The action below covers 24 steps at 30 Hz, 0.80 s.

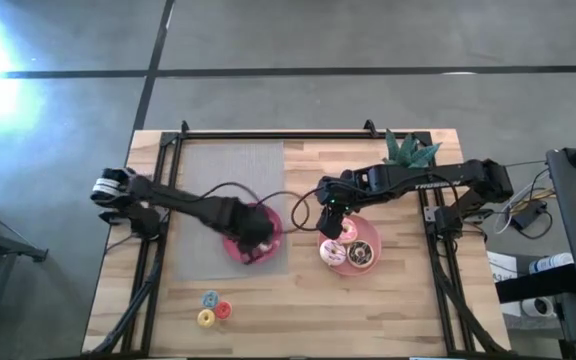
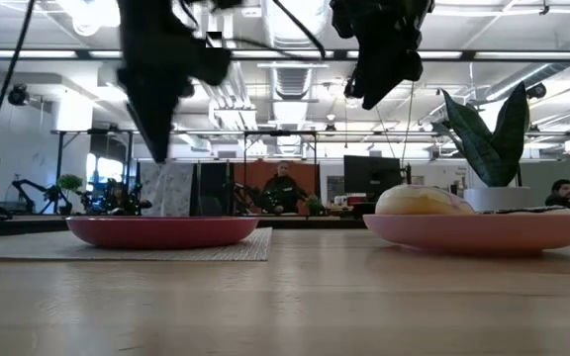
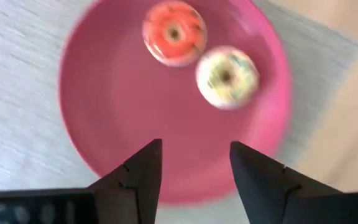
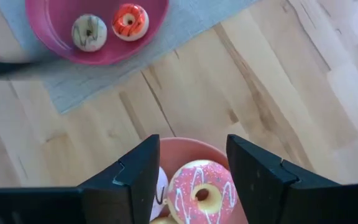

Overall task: Pick & Place donuts
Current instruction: Put the small blue donut on the dark pink plate

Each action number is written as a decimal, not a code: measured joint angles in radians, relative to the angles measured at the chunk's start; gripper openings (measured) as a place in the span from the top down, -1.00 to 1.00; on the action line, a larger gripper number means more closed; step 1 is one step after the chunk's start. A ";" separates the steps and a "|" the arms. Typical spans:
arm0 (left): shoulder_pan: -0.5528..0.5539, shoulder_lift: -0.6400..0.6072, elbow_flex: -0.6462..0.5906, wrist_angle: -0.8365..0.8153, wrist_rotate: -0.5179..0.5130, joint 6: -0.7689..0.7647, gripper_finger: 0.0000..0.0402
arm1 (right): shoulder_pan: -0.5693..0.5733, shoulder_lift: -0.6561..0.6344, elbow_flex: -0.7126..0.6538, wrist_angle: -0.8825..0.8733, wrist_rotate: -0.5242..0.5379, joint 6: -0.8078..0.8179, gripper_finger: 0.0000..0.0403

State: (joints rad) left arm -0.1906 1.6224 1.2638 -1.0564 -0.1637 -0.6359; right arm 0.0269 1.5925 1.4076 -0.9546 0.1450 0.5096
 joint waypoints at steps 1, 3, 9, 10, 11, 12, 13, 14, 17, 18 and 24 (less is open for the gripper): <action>-0.024 -0.023 -0.012 -0.004 0.018 -0.022 0.19 | 0.000 0.000 -0.004 0.000 -0.006 -0.004 0.12; -0.070 -0.061 -0.040 0.002 0.095 -0.081 0.19 | 0.002 0.000 -0.010 0.001 -0.020 -0.016 0.12; -0.237 -0.134 -0.167 0.127 0.274 -0.279 0.19 | 0.006 0.000 -0.033 0.043 -0.051 -0.047 0.13; -0.261 -0.138 -0.191 0.146 0.299 -0.305 0.19 | 0.006 0.000 -0.036 0.058 -0.056 -0.049 0.13; -0.287 -0.141 -0.211 0.173 0.322 -0.333 0.19 | 0.006 0.000 -0.038 0.070 -0.061 -0.052 0.13; -0.315 -0.145 -0.233 0.205 0.339 -0.365 0.19 | 0.006 0.000 -0.040 0.081 -0.066 -0.055 0.13; -0.339 -0.148 -0.256 0.224 0.345 -0.403 0.19 | 0.006 0.000 -0.042 0.095 -0.067 -0.058 0.13; -0.359 -0.151 -0.278 0.236 0.347 -0.444 0.19 | 0.006 0.000 -0.044 0.111 -0.068 -0.059 0.13; -0.410 -0.153 -0.332 0.289 0.346 -0.553 0.19 | 0.006 0.000 -0.049 0.136 -0.069 -0.060 0.13; -0.423 -0.153 -0.346 0.281 0.341 -0.586 0.19 | 0.006 0.000 -0.049 0.138 -0.069 -0.060 0.13; -0.468 -0.150 -0.389 0.290 0.326 -0.696 0.19 | 0.006 0.000 -0.051 0.151 -0.070 -0.051 0.13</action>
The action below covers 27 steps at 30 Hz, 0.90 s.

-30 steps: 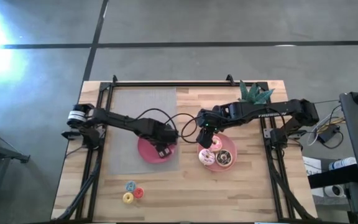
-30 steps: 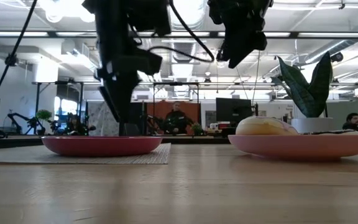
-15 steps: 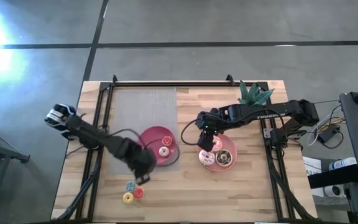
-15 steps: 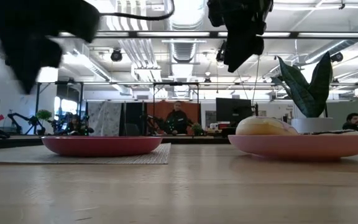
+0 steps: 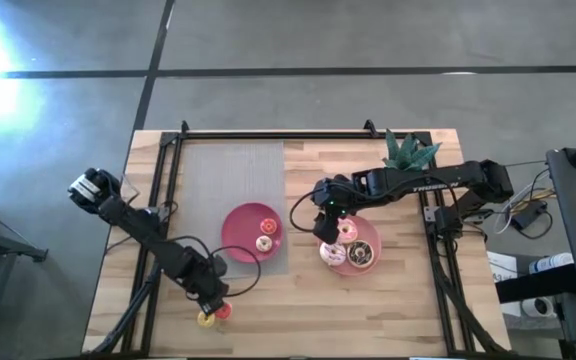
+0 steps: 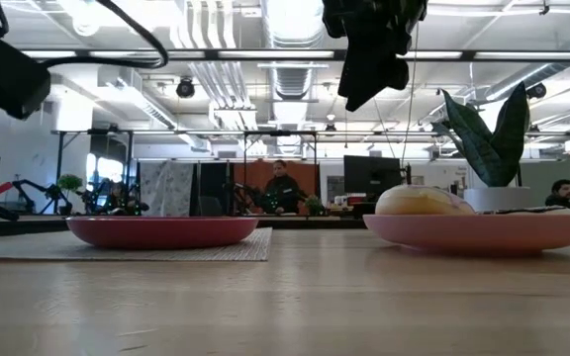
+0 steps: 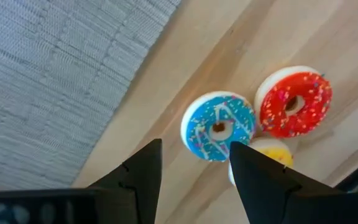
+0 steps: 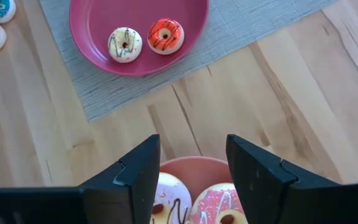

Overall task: Pick & Place donuts
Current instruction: Put the small blue donut on the dark pink plate

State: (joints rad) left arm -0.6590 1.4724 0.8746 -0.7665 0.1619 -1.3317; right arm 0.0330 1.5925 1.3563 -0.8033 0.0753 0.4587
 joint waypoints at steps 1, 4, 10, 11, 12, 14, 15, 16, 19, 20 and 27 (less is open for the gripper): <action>-0.002 0.002 -0.002 0.009 -0.002 -0.010 0.19 | 0.000 0.000 0.000 0.000 0.000 0.003 0.13; -0.011 0.006 -0.006 0.018 -0.008 -0.030 0.19 | 0.000 0.000 0.000 0.002 0.000 0.007 0.13; -0.029 0.053 -0.008 0.027 -0.026 -0.031 0.22 | 0.000 0.000 0.000 0.003 0.001 0.029 0.13; -0.033 0.064 -0.008 0.026 -0.027 -0.031 0.23 | 0.000 0.000 0.000 0.003 0.000 0.032 0.13; -0.037 0.073 -0.008 0.026 -0.029 -0.031 0.24 | 0.000 0.000 0.000 0.003 0.001 0.035 0.13; -0.038 0.090 -0.003 0.029 -0.029 -0.031 0.27 | 0.000 0.000 0.000 0.003 0.001 0.036 0.13; -0.039 0.098 -0.003 0.039 -0.028 -0.031 0.29 | 0.000 0.000 0.000 0.003 0.001 0.037 0.13; -0.040 0.103 -0.003 0.047 -0.027 -0.031 0.31 | 0.000 0.000 0.000 0.003 0.001 0.038 0.13; -0.039 0.109 -0.003 0.086 -0.026 -0.031 0.41 | 0.000 0.000 0.000 0.007 0.002 0.040 0.13; -0.039 0.110 -0.003 0.095 -0.025 -0.032 0.45 | 0.000 0.000 0.000 0.007 0.002 0.042 0.13; -0.040 0.110 -0.005 0.102 -0.041 -0.033 0.82 | 0.000 0.000 0.000 0.010 0.003 0.047 0.13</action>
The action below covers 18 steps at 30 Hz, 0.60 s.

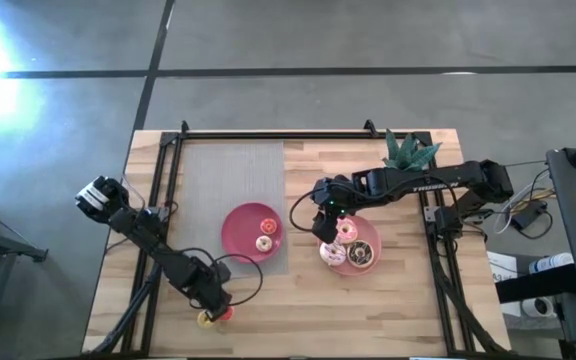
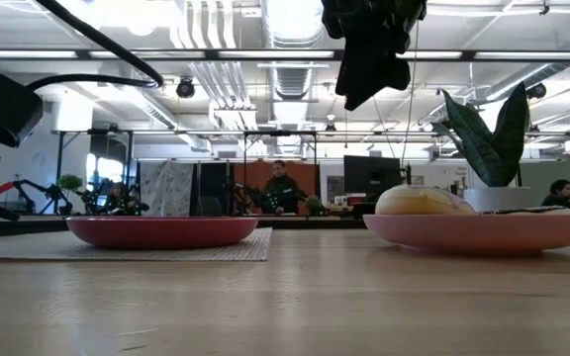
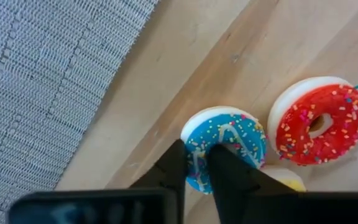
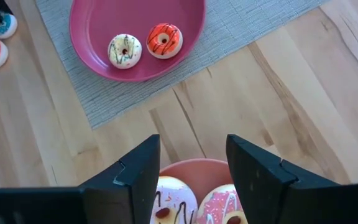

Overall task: Pick & Place donuts
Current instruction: Put the small blue donut on the dark pink plate

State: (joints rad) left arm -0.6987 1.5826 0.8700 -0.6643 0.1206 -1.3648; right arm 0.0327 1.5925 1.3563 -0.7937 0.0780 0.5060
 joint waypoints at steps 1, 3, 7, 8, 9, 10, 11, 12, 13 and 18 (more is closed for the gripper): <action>0.000 0.000 0.000 0.000 -0.004 0.000 0.88 | 0.000 0.000 0.000 0.000 0.000 0.000 0.13; 0.000 0.000 0.006 -0.001 -0.021 0.000 0.96 | 0.000 0.000 0.000 0.001 0.000 0.000 0.13; 0.002 0.000 0.020 -0.001 -0.066 -0.002 0.98 | 0.000 0.000 0.000 0.002 0.000 0.000 0.13; 0.003 0.000 0.025 -0.003 -0.082 -0.006 0.98 | 0.000 0.000 0.000 0.005 0.000 0.000 0.13; 0.004 0.000 0.030 -0.003 -0.099 -0.009 0.98 | 0.000 0.000 0.000 0.008 0.000 0.000 0.13; 0.006 -0.002 0.035 -0.005 -0.114 -0.013 0.98 | 0.000 0.000 0.000 0.012 0.000 0.000 0.13; 0.007 -0.005 0.040 -0.008 -0.133 -0.016 0.99 | 0.000 0.000 0.000 0.019 0.000 0.000 0.13; 0.010 -0.011 0.043 -0.009 -0.155 -0.020 0.99 | 0.000 0.000 0.000 0.024 0.000 0.000 0.13; 0.013 -0.016 0.045 -0.010 -0.179 -0.023 0.99 | 0.000 0.000 0.000 0.026 0.001 0.000 0.13; 0.059 -0.061 0.050 -0.030 -0.310 -0.026 1.00 | 0.000 0.000 -0.001 0.033 0.001 0.000 0.13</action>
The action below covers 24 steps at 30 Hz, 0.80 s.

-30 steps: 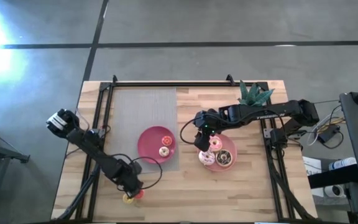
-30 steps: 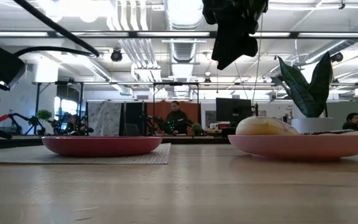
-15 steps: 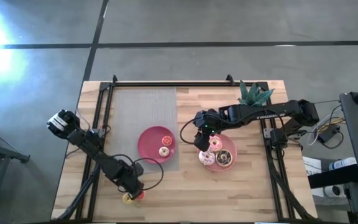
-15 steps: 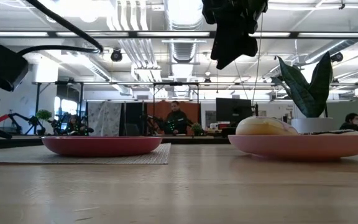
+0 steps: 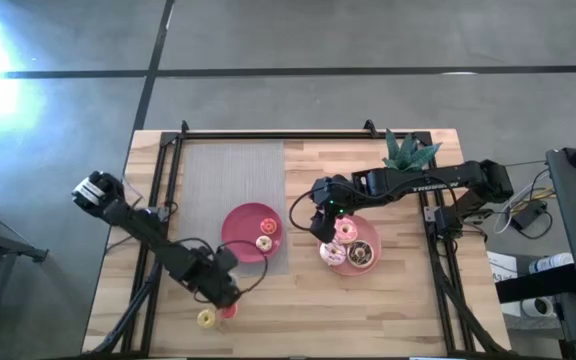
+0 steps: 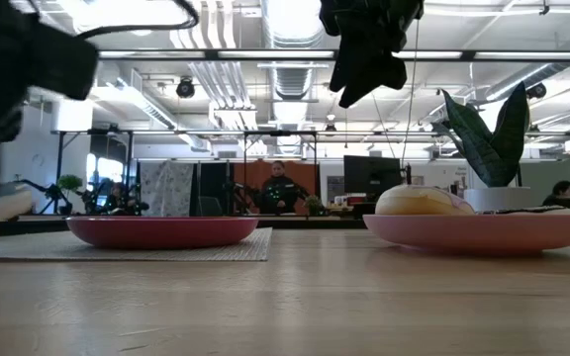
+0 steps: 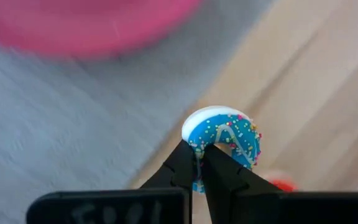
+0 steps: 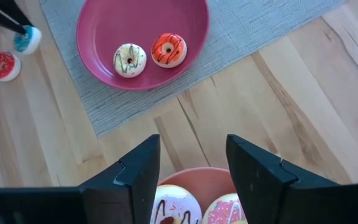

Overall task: Pick & Place donuts
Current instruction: Put the small blue donut on the dark pink plate

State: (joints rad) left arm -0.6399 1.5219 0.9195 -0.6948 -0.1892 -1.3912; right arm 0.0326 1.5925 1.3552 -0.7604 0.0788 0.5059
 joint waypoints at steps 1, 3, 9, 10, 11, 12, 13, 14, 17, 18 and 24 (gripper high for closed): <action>0.018 -0.012 0.000 0.001 -0.023 0.003 1.00 | 0.000 0.000 0.000 0.004 0.000 0.000 0.13; 0.064 -0.037 -0.004 0.001 -0.071 0.028 1.00 | 0.000 0.000 0.000 0.021 0.000 0.000 0.13; 0.280 -0.068 -0.002 0.004 -0.125 0.219 1.00 | 0.000 0.000 -0.007 0.073 0.001 0.000 0.13; 0.317 -0.068 -0.002 0.004 -0.123 0.263 1.00 | 0.000 0.000 -0.007 0.073 0.001 0.000 0.13; 0.355 -0.068 -0.004 0.004 -0.119 0.306 1.00 | 0.000 0.000 -0.008 0.072 0.001 0.002 0.13; 0.394 -0.065 -0.007 0.004 -0.115 0.346 1.00 | 0.000 0.000 -0.009 0.072 0.001 0.006 0.13; 0.432 -0.060 -0.008 0.004 -0.108 0.383 1.00 | 0.000 0.000 -0.011 0.071 0.001 0.012 0.13; 0.469 -0.055 -0.011 0.006 -0.095 0.419 1.00 | 0.000 0.000 -0.011 0.068 0.001 0.015 0.13; 0.561 -0.044 -0.014 0.024 -0.074 0.511 1.00 | 0.004 0.000 -0.016 0.068 0.001 0.018 0.13; 0.585 -0.044 -0.014 0.044 -0.070 0.538 1.00 | 0.007 0.000 -0.018 0.068 0.001 0.019 0.13; 0.679 -0.030 -0.026 0.103 -0.036 0.634 1.00 | 0.018 0.000 -0.030 0.067 0.000 0.019 0.13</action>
State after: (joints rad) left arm 0.0386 1.4923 0.8940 -0.5922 -0.2255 -0.7570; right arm 0.0502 1.5925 1.3252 -0.6936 0.0792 0.5247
